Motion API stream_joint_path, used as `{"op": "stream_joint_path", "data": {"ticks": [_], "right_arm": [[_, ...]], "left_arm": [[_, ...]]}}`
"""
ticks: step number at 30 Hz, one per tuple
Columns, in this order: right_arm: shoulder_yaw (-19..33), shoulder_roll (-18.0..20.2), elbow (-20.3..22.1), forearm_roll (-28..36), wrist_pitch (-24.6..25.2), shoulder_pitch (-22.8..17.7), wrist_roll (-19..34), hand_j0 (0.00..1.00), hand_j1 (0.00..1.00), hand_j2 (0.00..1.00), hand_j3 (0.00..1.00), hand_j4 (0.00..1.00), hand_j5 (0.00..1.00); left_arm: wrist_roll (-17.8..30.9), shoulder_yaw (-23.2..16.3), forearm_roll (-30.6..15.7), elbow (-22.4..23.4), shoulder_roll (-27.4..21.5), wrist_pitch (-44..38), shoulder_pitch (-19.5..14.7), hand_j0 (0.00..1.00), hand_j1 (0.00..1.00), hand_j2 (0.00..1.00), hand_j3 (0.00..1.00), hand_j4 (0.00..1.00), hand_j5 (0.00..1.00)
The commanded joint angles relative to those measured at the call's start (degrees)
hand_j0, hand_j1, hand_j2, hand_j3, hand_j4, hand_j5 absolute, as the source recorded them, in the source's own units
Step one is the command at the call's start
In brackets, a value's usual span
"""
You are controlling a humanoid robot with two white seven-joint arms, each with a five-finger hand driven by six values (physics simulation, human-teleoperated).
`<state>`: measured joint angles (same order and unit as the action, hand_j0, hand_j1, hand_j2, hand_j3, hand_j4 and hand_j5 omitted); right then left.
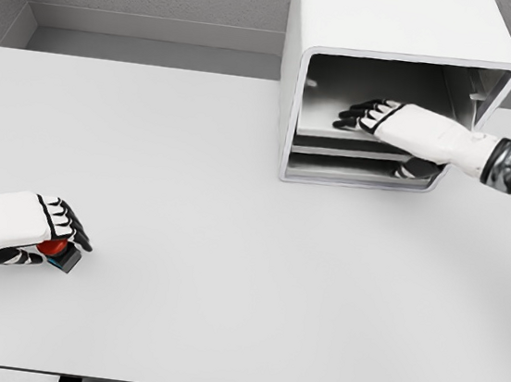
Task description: Slide open multi-storey tabletop storage cabinets and put open load switch and slide close multi-storey tabletop storage cabinets
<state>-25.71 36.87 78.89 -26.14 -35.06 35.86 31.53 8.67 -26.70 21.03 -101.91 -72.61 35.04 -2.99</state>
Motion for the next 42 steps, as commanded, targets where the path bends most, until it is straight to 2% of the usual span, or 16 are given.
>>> {"op": "stream_joint_path", "data": {"ticks": [1,6,7,10,13,16,18,22,24,32,35,38,42], "right_arm": [[0.04,0.58,1.35,0.39,0.06,-0.18,0.02,0.96,0.96,0.96,0.96,0.96,0.96],[1.98,2.33,2.94,0.39,0.06,-2.11,-0.07,0.97,0.97,0.97,0.97,0.97,0.97],[2.24,2.6,4.34,0.57,0.06,-2.72,-0.07,0.97,0.97,0.97,0.97,0.97,0.97],[3.56,3.48,6.01,0.92,0.06,-4.22,-0.07,0.97,0.97,0.97,0.97,0.97,0.97],[3.56,4.09,6.45,0.92,0.06,-4.66,-0.15,0.97,0.97,0.97,0.97,0.97,0.97],[5.23,4.35,6.54,1.62,0.06,-5.98,-0.07,0.97,0.97,0.97,0.97,0.97,0.97],[5.76,5.15,8.91,1.71,0.06,-7.56,-0.07,0.97,0.97,0.97,0.97,0.97,0.97],[6.9,6.2,9.62,1.8,0.06,-9.32,-0.07,0.97,0.97,0.97,0.97,0.97,0.97],[8.83,6.82,11.37,2.15,0.06,-11.07,-0.07,0.97,0.97,0.97,0.97,0.97,0.97],[10.5,8.49,11.81,2.85,0.06,-13.1,-0.15,0.97,0.97,0.97,0.97,0.97,0.97],[10.5,8.66,12.78,2.85,0.06,-13.54,-0.07,0.97,0.97,0.97,0.97,0.97,0.97],[12.87,9.54,15.85,2.85,0.06,-16.52,-0.15,0.97,0.97,0.97,0.97,0.97,0.97],[13.31,10.42,16.03,3.11,0.06,-17.14,-0.15,0.98,0.98,0.98,0.98,0.98,0.98]], "left_arm": [[0.03,-0.02,-0.29,0.04,-0.16,-0.04,0.0,0.71,0.71,0.71,0.71,0.71,0.71],[0.03,-0.02,-0.29,0.04,-0.16,-0.04,0.0,0.62,0.62,0.62,0.62,0.62,0.62],[0.12,0.07,-0.29,0.04,-0.25,-0.04,0.0,0.61,0.61,0.61,0.61,0.61,0.61],[0.82,0.07,-0.38,0.13,-0.34,-0.04,0.0,0.51,0.51,0.51,0.51,0.51,0.51],[0.82,0.24,-0.47,0.13,-0.34,-0.04,-0.09,0.46,0.46,0.46,0.46,0.46,0.46],[0.82,0.25,-0.47,0.13,-0.34,-0.04,-0.09,0.46,0.46,0.46,0.46,0.46,0.46],[0.82,0.42,-0.56,0.13,-0.34,-0.04,-0.09,0.46,0.46,0.46,0.46,0.46,0.46],[0.82,0.77,-0.82,0.04,-0.42,-0.04,-0.26,0.46,0.46,0.46,0.46,0.46,0.46],[0.82,0.86,-0.91,0.13,-0.42,-0.04,-0.53,0.46,0.46,0.46,0.46,0.46,0.46],[0.74,3.23,-1.17,0.13,-0.34,-0.04,-0.97,0.46,0.46,0.46,0.46,0.46,0.46],[0.74,3.23,-1.17,0.22,-0.07,-0.04,-2.46,0.46,0.46,0.46,0.46,0.46,0.46],[0.65,3.23,-1.17,0.22,0.28,-0.04,-3.78,0.47,0.47,0.47,0.47,0.47,0.47],[0.65,3.15,-1.61,0.13,0.98,-0.04,-4.74,0.46,0.46,0.46,0.46,0.46,0.46]]}}
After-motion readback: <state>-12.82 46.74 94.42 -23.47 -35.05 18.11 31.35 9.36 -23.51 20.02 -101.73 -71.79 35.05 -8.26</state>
